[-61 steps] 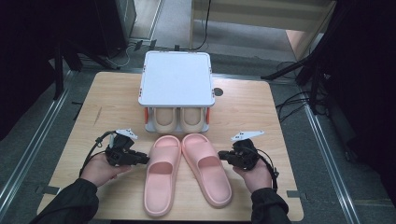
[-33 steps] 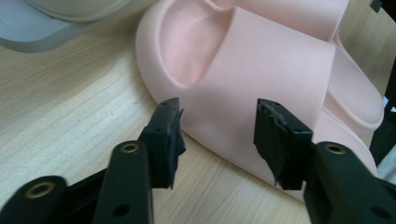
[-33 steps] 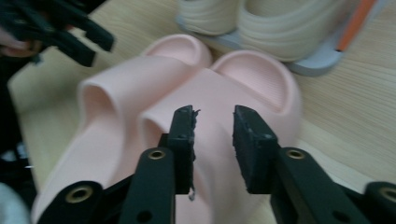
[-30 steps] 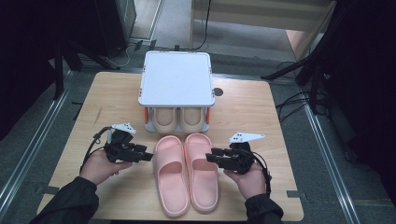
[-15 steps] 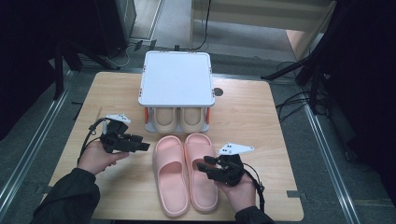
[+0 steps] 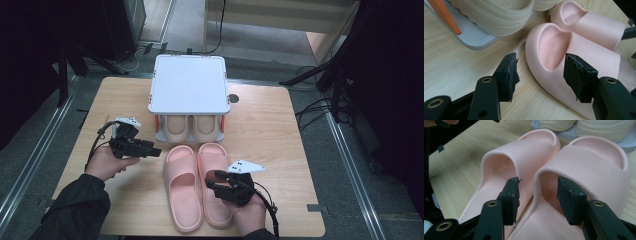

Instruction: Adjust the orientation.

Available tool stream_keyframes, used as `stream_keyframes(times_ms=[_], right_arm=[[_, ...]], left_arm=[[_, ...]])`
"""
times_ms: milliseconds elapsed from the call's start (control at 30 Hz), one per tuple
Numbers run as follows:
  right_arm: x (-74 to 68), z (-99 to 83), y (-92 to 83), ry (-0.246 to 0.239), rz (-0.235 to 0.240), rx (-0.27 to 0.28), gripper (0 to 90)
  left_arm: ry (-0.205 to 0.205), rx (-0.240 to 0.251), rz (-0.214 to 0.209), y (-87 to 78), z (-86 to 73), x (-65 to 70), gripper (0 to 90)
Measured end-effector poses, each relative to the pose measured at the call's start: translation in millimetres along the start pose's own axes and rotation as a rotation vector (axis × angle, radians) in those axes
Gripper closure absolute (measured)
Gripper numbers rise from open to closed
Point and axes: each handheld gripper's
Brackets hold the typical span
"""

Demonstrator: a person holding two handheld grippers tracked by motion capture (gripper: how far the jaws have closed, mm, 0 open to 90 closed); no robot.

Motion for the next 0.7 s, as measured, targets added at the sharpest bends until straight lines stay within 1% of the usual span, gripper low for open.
stream_keyframes(times_ms=[200,300,433,500,633,700], right_arm=[[-8.0,-5.5,10.3,-0.017,-0.021,-0.025,49.6],[-9.1,-6.2,14.7,-0.025,-0.037,-0.02,46.9],[-9.9,-7.2,20.3,-0.018,-0.054,-0.017,42.3],[-10.3,-7.8,23.9,-0.004,-0.051,-0.015,41.0],[-14.3,-6.9,31.9,-0.005,-0.067,-0.014,39.2],[-16.7,-6.2,36.0,-0.005,-0.082,-0.008,38.5]], left_arm=[[-0.004,-0.002,-0.001,-0.6,-0.1,-1.1,44.0],[-0.005,-0.003,0.001,-0.7,-0.2,-1.4,44.0],[-0.003,-0.008,0.004,0.2,-0.4,-0.5,44.0],[0.003,-0.013,0.003,-0.5,-0.7,-0.1,44.1],[-0.004,-0.01,0.008,-1.4,-2.6,-0.2,44.1],[0.0,-0.011,0.01,-2.8,-3.9,-0.1,44.1]])
Point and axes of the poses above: each handheld gripper's, and its own axes: y roughly forward along the jaws, z roughly out of its top, x roughly to its right, and after that the axes turned 6 degrees about x, right-handed
